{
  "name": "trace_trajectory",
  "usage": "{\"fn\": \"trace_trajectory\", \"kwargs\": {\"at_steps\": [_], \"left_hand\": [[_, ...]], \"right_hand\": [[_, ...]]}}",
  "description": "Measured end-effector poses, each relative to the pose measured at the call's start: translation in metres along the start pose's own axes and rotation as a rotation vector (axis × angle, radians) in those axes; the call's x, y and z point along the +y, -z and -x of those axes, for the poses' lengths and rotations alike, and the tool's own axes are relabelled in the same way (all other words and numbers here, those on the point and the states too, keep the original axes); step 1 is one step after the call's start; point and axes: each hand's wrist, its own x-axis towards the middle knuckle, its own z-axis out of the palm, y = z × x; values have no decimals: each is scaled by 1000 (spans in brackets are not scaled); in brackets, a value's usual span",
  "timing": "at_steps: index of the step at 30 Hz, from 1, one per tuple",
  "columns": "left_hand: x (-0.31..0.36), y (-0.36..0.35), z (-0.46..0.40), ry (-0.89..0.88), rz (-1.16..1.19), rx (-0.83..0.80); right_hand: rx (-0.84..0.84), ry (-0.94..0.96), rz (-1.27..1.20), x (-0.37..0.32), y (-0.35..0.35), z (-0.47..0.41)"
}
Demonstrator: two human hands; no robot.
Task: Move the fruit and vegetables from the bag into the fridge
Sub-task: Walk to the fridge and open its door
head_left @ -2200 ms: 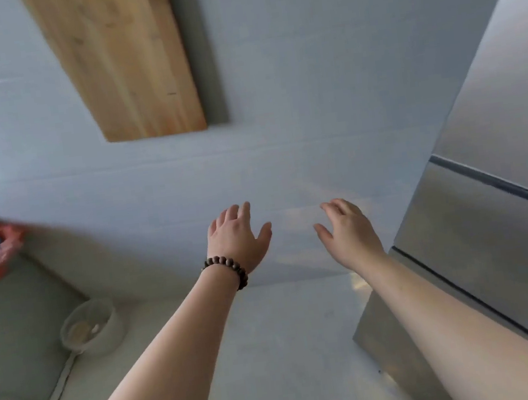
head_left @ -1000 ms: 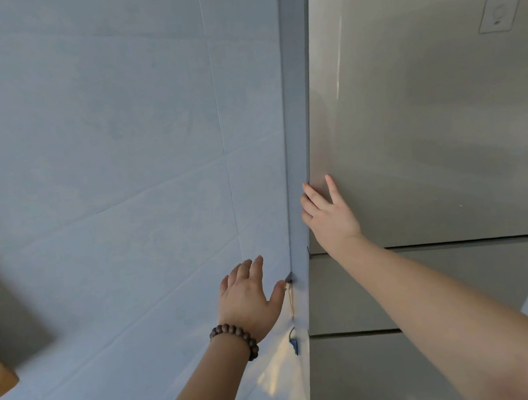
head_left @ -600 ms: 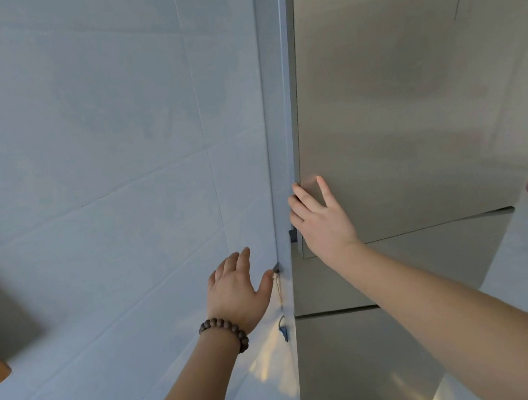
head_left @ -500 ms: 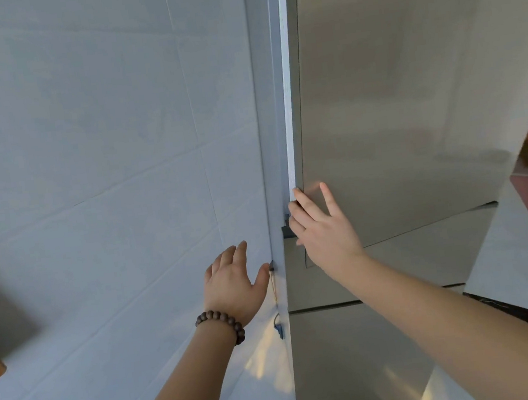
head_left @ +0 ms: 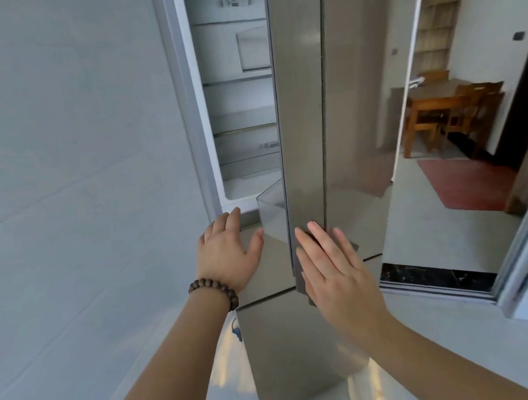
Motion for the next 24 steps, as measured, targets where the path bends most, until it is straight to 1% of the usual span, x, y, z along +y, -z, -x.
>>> {"fn": "trace_trajectory", "kwargs": {"at_steps": [7, 16, 19, 21, 24], "left_hand": [[50, -14, -8, -117, 96, -25], [115, -33, -15, -316, 194, -83], [137, -40, -16, -396, 210, -97], [152, -45, -16, -438, 219, -111], [173, -55, -13, -508, 257, -134]], "right_hand": [[-126, -196, 170, 37, 40, 58], [-260, -526, 320, 78, 72, 110], [-298, -657, 309, 92, 80, 117], [-294, -743, 261, 101, 87, 120], [-197, -846, 77, 114, 94, 120]]}}
